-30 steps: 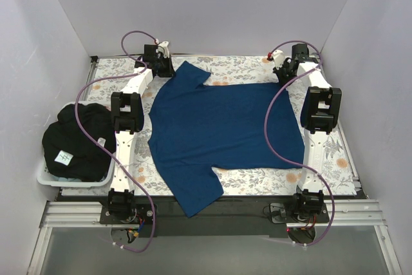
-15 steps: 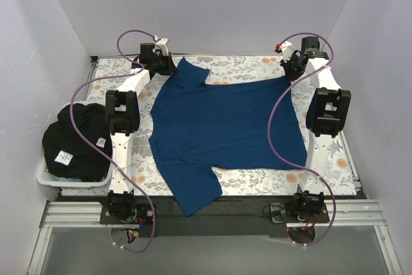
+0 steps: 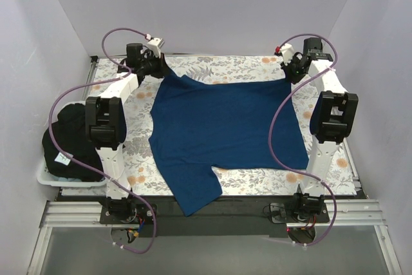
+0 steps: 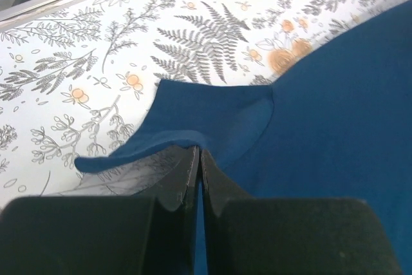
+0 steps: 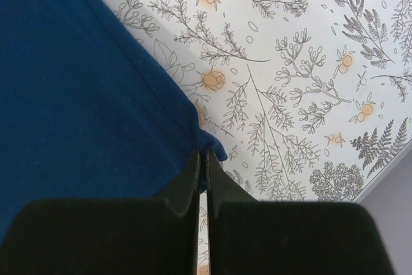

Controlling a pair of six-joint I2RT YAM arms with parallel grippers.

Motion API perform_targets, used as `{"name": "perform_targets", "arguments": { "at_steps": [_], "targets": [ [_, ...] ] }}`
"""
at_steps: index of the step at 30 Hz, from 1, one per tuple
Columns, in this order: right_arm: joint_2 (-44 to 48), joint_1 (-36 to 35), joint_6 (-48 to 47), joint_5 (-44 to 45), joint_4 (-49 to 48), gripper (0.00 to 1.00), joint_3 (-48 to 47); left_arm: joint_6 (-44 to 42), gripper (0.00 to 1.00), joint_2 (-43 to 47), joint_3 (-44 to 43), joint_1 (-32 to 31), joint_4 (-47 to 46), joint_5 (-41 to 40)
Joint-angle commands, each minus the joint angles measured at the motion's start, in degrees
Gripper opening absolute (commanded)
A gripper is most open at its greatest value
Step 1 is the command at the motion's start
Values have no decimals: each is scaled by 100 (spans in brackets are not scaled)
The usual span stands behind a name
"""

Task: Fold and stack the t-shirts
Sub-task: Fold the tshirt

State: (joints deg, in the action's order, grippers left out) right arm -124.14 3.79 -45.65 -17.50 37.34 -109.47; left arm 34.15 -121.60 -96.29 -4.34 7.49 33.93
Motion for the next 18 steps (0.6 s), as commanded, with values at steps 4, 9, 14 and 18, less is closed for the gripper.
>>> {"name": "perform_targets", "arguments": {
  "at_steps": [4,9,14,18],
  "targets": [
    [627,86,-330,-228,-25,1,294,-391,0,1146,760,12,-107,202],
    [846,122,-541,-263,-8,1,619,-698,0,1744,1296,3,103,114],
    [1058,131,-787,-298,-16,1,936,-989,0,2263,1736,-6,394,105],
    [1189,131,-963,-290,-16,1,1199,-1217,0,2711,2158,3,526,61]
  ]
}}
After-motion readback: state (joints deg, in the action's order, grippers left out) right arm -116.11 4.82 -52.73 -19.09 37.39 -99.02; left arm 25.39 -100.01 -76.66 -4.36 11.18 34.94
